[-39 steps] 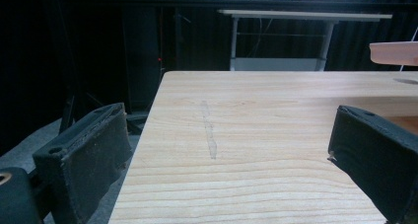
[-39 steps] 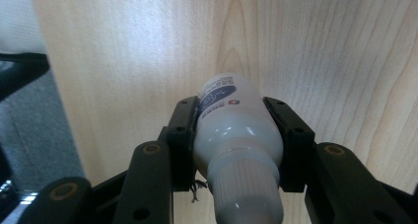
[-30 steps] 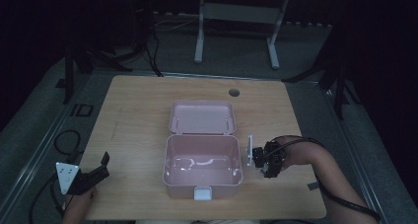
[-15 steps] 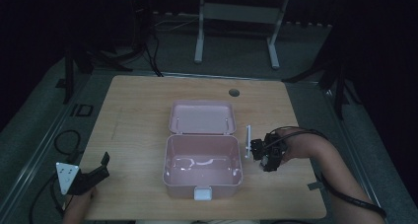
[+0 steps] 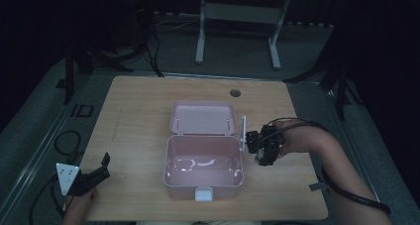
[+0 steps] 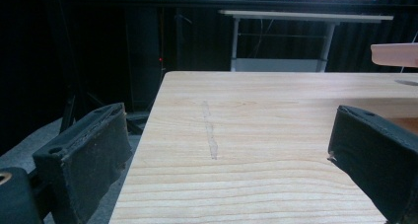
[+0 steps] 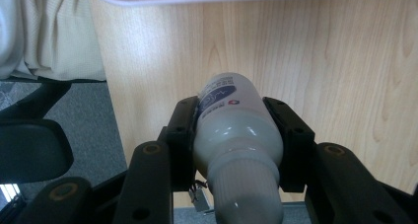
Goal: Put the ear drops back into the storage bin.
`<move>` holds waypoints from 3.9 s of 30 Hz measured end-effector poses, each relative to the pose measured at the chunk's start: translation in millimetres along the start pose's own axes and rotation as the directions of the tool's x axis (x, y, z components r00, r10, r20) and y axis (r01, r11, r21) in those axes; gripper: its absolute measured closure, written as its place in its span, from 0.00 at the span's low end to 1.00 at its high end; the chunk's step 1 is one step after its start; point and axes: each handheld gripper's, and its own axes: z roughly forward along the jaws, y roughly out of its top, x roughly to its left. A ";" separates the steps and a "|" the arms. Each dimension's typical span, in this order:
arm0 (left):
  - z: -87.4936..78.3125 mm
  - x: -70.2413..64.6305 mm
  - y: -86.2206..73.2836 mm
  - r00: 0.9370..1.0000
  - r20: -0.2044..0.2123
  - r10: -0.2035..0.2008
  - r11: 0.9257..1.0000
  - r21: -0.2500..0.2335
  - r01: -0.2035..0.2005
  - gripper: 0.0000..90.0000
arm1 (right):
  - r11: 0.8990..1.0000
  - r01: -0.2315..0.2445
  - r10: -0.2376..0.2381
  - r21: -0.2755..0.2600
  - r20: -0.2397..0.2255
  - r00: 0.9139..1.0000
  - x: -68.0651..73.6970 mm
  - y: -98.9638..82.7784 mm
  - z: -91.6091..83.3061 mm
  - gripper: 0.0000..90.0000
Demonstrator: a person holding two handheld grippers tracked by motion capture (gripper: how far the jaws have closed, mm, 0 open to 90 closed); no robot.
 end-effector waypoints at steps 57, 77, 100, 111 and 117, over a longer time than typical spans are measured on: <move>0.0 0.5 0.0 1.000 0.006 -0.001 1.000 0.002 0.001 0.03 | 0.973 0.231 -0.228 0.026 -0.078 0.970 12.3 103.1 51.3 0.66; -0.3 -0.1 -0.2 1.000 0.006 0.004 1.000 -0.004 -0.004 0.03 | 0.955 0.279 -0.272 0.103 -0.080 0.959 8.0 116.5 98.8 0.66; -0.1 0.0 -0.1 1.000 0.007 0.003 1.000 -0.002 -0.003 0.03 | 0.970 0.238 -0.235 0.046 -0.064 0.970 6.1 108.9 73.3 0.59; 0.0 0.1 0.0 1.000 0.008 0.002 1.000 -0.001 -0.002 0.03 | 0.980 0.160 -0.160 -0.115 0.010 0.987 2.2 88.3 21.7 0.40; 0.0 0.0 0.0 1.000 0.006 0.002 1.000 0.000 -0.002 0.03 | 0.965 0.106 -0.101 -0.238 0.035 0.994 0.8 68.1 2.9 0.18</move>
